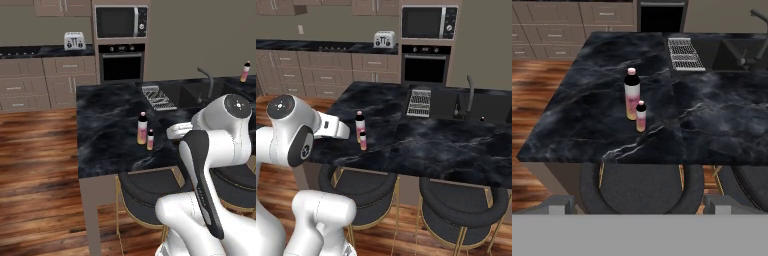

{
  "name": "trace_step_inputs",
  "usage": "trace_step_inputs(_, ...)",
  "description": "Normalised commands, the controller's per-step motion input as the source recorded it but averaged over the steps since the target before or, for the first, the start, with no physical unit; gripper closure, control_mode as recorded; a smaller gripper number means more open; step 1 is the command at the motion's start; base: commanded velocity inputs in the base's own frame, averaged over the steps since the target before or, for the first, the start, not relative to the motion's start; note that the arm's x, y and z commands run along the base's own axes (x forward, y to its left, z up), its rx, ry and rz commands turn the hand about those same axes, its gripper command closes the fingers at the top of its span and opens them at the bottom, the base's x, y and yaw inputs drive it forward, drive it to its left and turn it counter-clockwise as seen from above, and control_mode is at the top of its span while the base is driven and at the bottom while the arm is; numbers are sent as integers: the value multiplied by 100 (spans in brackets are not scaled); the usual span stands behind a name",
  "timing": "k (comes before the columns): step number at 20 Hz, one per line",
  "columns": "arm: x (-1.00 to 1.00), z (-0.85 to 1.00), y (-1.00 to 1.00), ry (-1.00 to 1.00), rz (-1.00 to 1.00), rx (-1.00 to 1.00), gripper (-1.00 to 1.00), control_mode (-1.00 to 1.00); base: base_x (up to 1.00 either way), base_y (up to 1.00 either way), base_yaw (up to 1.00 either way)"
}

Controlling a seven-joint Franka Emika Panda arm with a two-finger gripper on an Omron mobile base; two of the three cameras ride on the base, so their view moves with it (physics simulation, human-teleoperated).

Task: Place the large bottle from the dining counter next to the other large bottle outside the sink, and place the small bottle from the dining counter next to the other small bottle inside the sink.

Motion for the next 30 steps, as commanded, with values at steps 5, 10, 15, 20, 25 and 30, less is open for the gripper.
trace_step_inputs(5, 0, 0, 6, 3, 0, 0, -100, -100, 0, 0, 0)
trace_step_inputs(10, 0, 0, 1, 2, 2, 0, -100, -100, 0, 0, 0)
trace_step_inputs(15, 0, 0, 0, 2, 5, 0, -100, -100, 0, 0, 0)
trace_step_inputs(20, 0, 0, -3, 0, 5, 0, -100, -100, 0, 0, 0)
trace_step_inputs(25, 0, 5, -1, -2, 8, 0, -100, -100, 0, 0, 0)
trace_step_inputs(30, 0, 19, -7, -9, 11, 0, -100, -100, 0, 0, 0)
